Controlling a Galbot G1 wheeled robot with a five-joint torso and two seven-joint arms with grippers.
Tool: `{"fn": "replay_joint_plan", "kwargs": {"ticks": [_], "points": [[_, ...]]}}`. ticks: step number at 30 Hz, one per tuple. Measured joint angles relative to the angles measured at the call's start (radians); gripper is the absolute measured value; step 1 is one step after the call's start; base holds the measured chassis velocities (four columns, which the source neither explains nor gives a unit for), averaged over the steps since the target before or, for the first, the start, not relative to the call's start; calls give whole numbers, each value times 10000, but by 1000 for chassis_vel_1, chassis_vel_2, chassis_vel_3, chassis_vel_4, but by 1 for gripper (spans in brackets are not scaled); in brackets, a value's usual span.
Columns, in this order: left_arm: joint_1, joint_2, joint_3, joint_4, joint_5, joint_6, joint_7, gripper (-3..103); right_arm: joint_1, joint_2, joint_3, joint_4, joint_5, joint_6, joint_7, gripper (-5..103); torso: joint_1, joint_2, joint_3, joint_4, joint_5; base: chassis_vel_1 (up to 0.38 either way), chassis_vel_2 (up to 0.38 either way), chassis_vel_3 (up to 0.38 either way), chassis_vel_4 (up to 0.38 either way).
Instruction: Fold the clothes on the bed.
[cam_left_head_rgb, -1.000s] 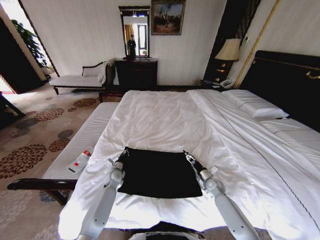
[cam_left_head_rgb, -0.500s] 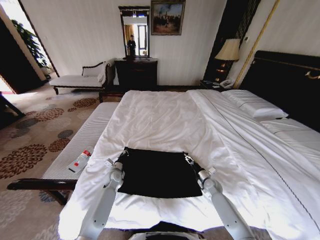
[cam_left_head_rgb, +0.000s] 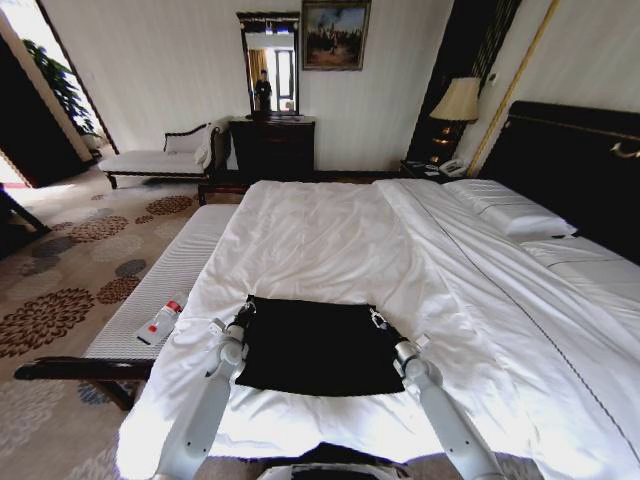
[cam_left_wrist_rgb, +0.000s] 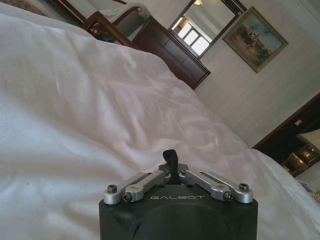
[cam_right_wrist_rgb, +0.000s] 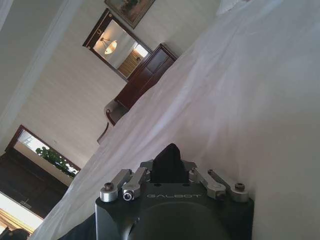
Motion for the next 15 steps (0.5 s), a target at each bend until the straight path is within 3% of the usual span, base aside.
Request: {"fn": "replay_joint_plan", "kwargs": {"ticks": [3,6,8,9,13,15], "points": [[-12,-1,11,19,12,-6,0,1,4,2,1,-10,0,54,-113,23,0,0,0,0,0,0,0,0,0],[-7,-3,15,27,21,-17,2,1,-3,7,42,28,81,287,-378,7,1,-1,0,1,1,0,0,0,0],[0,-2,9,23,21,-18,3,1,-20,7,58,71,108,349,-427,7,1,0,0,1,1,0,0,0,0],[22,15,-12,-12,17,-23,10,1,-116,0,123,270,225,579,-579,1,1,0,0,0,1,0,0,0,0],[109,114,-109,-295,-69,-80,37,1,-567,-46,381,1215,785,982,-827,1,1,0,0,1,0,0,0,0,0],[460,119,-424,-1436,-536,-147,53,1,-1578,-88,797,2920,1536,1557,-1476,1,1,-1,0,-3,0,0,0,0,0]]}}
